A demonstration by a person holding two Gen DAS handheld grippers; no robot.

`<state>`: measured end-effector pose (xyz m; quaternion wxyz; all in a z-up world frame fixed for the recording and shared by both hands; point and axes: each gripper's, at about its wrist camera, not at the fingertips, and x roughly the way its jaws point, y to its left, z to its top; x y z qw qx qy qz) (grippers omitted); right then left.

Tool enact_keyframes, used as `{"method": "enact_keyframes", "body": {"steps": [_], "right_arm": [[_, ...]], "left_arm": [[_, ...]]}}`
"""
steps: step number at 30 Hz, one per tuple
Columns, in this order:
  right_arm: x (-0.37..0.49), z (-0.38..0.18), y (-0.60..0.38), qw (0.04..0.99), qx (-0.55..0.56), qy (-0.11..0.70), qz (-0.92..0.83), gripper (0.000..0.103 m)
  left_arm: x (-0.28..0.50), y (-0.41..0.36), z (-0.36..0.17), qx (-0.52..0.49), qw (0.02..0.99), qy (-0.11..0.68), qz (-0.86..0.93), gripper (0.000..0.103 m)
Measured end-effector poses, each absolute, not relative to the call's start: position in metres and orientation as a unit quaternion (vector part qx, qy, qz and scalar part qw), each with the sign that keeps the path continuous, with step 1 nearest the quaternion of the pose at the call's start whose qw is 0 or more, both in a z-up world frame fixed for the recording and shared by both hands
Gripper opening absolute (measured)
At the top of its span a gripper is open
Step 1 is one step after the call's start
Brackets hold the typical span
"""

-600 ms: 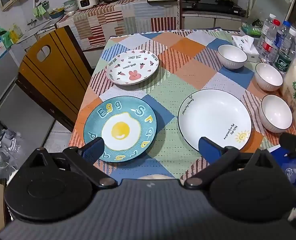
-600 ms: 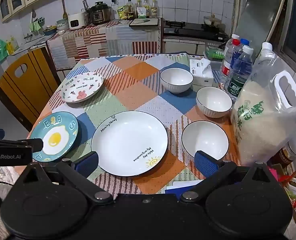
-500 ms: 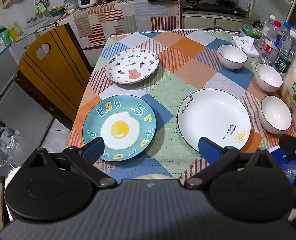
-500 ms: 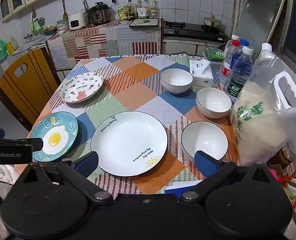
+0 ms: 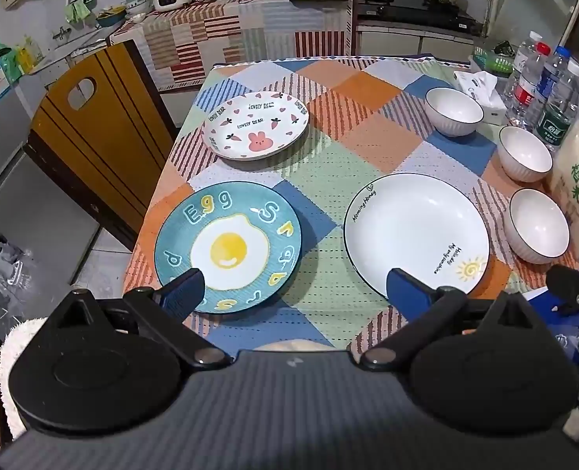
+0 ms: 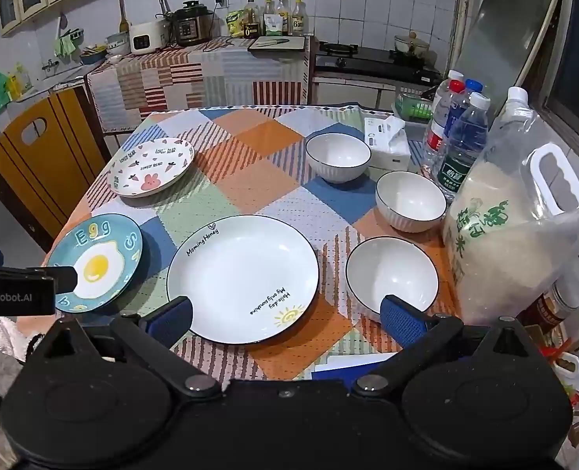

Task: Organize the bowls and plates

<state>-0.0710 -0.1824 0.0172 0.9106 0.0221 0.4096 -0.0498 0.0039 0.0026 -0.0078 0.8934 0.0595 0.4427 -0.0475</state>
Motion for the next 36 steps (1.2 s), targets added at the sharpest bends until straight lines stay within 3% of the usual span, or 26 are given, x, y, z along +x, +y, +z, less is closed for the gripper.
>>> {"method": "enact_keyframes", "body": {"steps": [17,36], "right_arm": [[-0.081,0.001,-0.181,0.918,0.017,0.394,-0.045,0.103],[-0.081,-0.001,-0.185,0.923,0.012,0.381,-0.061,0.103]], "left_arm": [[-0.008,0.010,-0.014,0.058,0.917,0.392,-0.050,0.101],[-0.006,0.008,-0.022,0.060,0.906,0.413,-0.065,0.101]]}}
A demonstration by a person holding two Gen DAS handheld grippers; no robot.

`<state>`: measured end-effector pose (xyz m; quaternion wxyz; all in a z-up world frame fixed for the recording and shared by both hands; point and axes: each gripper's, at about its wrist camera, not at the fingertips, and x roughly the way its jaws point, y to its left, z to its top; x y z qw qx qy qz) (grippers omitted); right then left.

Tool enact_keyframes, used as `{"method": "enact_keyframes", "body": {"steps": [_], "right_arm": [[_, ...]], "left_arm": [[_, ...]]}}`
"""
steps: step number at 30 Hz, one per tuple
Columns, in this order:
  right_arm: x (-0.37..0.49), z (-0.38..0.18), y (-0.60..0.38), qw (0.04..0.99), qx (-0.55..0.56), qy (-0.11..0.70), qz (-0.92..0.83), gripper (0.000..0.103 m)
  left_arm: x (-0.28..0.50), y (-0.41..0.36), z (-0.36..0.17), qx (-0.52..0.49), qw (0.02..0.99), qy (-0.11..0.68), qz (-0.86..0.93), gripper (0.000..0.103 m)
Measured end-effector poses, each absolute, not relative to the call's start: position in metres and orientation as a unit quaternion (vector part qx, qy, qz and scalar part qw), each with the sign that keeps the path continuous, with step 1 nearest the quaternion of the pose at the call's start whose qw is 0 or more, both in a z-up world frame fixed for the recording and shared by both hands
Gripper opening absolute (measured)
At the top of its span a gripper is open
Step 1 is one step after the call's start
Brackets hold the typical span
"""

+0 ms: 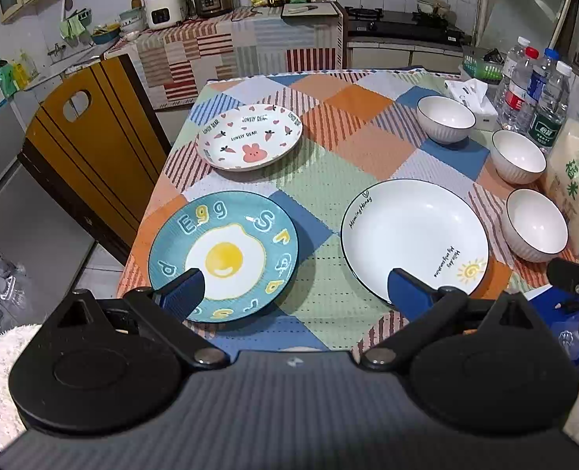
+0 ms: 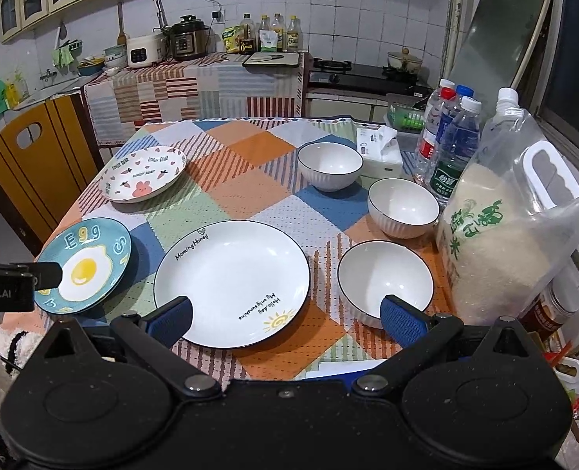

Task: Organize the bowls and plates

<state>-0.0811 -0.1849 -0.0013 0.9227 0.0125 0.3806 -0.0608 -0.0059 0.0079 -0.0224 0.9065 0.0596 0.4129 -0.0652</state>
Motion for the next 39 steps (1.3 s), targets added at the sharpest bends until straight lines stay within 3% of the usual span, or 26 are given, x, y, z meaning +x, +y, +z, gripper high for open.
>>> {"method": "enact_keyframes", "body": {"steps": [34,39], "right_arm": [[-0.078,-0.003,-0.190,0.922,0.012,0.382,-0.065,0.103],[-0.069,0.010,-0.199,0.943,-0.018,0.331,-0.037,0.103]], "left_arm": [[0.004,0.006,-0.023,0.049,0.895,0.435,-0.085,0.098],[0.022,-0.003,-0.016,0.090,0.908,0.401,-0.086,0.098]]}}
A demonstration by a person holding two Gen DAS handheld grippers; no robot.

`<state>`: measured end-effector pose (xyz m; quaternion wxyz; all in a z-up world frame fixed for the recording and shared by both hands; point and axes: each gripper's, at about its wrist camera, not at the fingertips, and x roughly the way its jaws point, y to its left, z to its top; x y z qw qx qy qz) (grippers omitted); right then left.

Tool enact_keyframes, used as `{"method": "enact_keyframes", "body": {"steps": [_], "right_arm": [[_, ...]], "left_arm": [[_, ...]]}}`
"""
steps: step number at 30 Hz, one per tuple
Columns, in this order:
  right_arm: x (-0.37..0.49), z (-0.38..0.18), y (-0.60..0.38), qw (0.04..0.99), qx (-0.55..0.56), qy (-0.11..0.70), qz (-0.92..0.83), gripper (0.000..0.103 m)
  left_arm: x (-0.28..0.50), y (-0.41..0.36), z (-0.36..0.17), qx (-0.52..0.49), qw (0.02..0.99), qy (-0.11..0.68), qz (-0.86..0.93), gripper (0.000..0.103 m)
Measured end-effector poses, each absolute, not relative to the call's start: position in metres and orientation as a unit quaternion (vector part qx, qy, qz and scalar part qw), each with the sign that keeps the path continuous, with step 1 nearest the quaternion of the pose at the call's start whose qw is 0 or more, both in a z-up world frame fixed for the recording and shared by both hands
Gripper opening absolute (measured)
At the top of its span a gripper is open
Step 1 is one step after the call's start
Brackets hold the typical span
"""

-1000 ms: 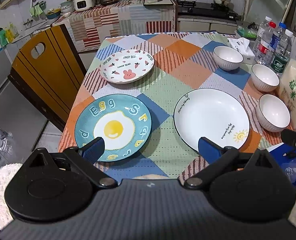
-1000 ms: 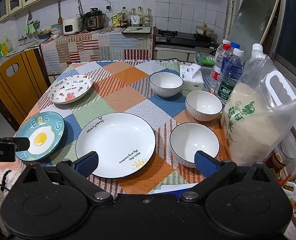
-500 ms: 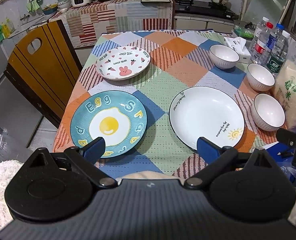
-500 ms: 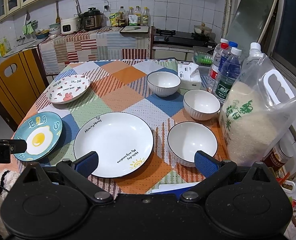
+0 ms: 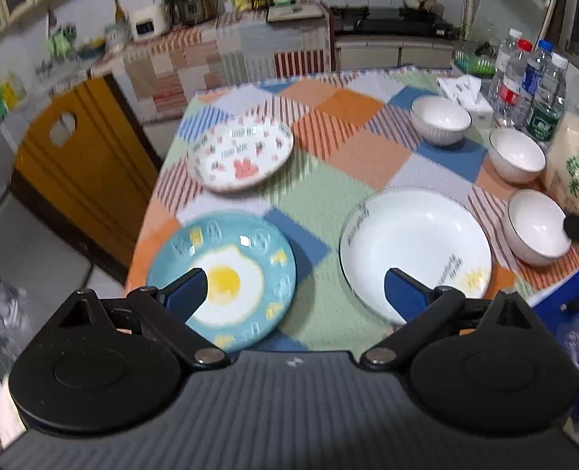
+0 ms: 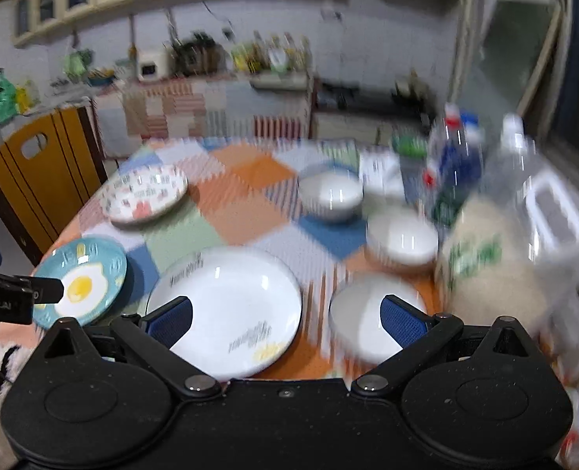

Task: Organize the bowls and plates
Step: 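Close the left tool on the white 'Morning Honey' plate rim while the right tool grips it too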

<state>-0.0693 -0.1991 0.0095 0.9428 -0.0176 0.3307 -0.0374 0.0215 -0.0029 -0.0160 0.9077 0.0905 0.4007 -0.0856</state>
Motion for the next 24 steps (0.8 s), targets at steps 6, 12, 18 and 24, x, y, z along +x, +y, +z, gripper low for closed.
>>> {"method": "enact_keyframes", "body": {"steps": [6,12,18,24], "right_arm": [[-0.057,0.001,-0.226,0.973,-0.031,0.227,0.040,0.103],[-0.021,-0.044,-0.233,0.945,-0.014,0.317,0.085,0.093],[-0.019,-0.089,-0.227,0.918,0.030,0.377,0.119,0.092],[-0.011,-0.126,-0.236,0.897,0.090,0.420,0.106,0.088]], "left_arm": [[0.060,-0.010,-0.036,0.093,0.900,0.407,-0.127,0.098],[0.094,-0.022,-0.085,0.071,0.867,0.468,-0.153,0.097],[0.105,-0.030,-0.121,0.050,0.851,0.497,-0.162,0.084],[0.113,-0.033,-0.147,0.043,0.840,0.516,-0.160,0.078]]}}
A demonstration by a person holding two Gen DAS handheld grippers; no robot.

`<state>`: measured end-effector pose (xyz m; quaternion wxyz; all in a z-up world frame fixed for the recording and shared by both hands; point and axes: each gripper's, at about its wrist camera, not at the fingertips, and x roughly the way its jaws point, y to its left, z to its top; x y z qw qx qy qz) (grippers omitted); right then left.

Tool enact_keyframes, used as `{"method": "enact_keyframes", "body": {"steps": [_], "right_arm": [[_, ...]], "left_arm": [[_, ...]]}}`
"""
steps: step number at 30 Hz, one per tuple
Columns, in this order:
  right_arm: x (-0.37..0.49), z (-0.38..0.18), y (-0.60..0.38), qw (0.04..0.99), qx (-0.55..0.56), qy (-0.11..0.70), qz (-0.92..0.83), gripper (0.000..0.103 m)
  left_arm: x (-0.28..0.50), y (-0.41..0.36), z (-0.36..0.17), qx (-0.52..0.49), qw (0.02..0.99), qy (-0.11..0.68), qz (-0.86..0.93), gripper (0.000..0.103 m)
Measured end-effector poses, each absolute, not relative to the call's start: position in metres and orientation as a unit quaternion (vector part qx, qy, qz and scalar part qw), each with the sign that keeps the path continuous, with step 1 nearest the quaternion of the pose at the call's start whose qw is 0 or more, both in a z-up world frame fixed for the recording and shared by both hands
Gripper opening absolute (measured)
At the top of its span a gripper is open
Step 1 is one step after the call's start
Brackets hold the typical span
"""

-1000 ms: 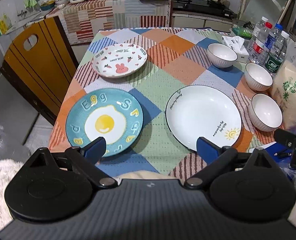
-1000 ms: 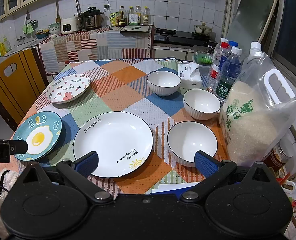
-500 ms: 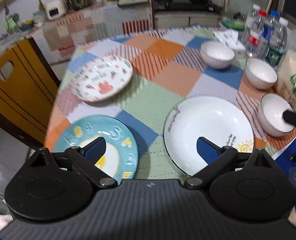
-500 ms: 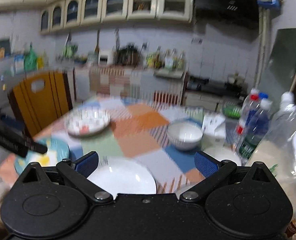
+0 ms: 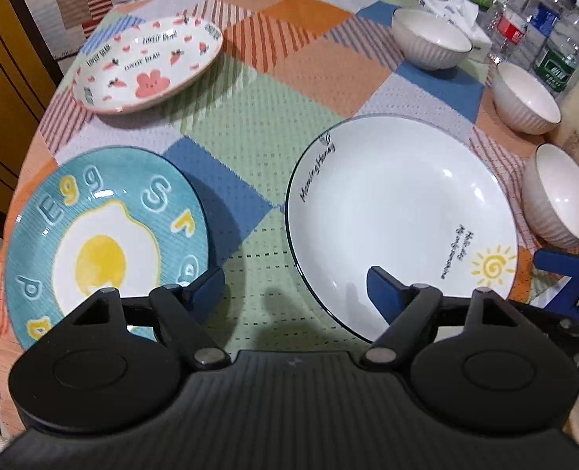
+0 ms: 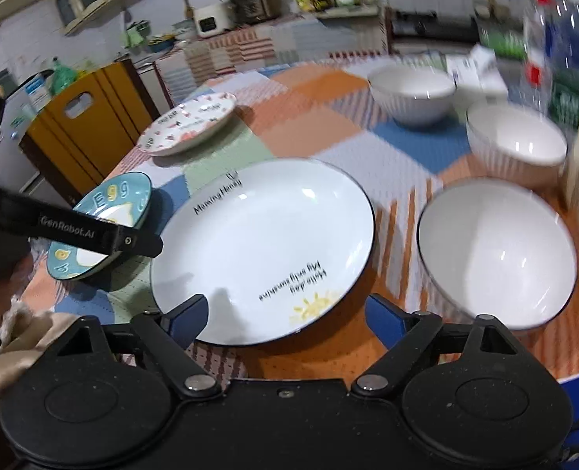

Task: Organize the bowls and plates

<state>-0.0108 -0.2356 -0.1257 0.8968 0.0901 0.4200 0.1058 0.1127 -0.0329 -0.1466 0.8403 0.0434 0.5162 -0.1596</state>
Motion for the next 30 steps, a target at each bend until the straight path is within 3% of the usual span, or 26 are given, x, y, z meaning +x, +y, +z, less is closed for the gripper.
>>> {"method": "enact_keyframes", "body": {"steps": [5,9,11,15,16,30], "right_arm": [[-0.002,-0.144,-0.245,0.890,0.127,0.427,0.098,0.077],[0.002,-0.156,-0.251,0.889,0.159,0.422,0.076,0.051],[0.005,-0.158,-0.252,0.892,0.155,0.419,0.068,0.044],[0.013,-0.163,-0.255,0.887,0.158,0.428,0.066,0.027],[0.014,-0.163,-0.256,0.888,0.156,0.428,0.068,0.026],[0.014,-0.156,-0.252,0.895,0.128,0.417,0.094,0.025]], "left_arm": [[0.117,-0.036,-0.163,0.057,0.829,0.534,-0.158,0.059],[0.121,-0.036,-0.169,0.042,0.828,0.536,-0.161,0.053],[0.124,-0.035,-0.172,0.036,0.835,0.526,-0.156,0.051],[0.129,-0.034,-0.173,-0.001,0.829,0.532,-0.176,0.025],[0.129,-0.034,-0.173,-0.005,0.828,0.531,-0.180,0.021],[0.129,-0.036,-0.158,0.039,0.832,0.523,-0.180,0.021]]}}
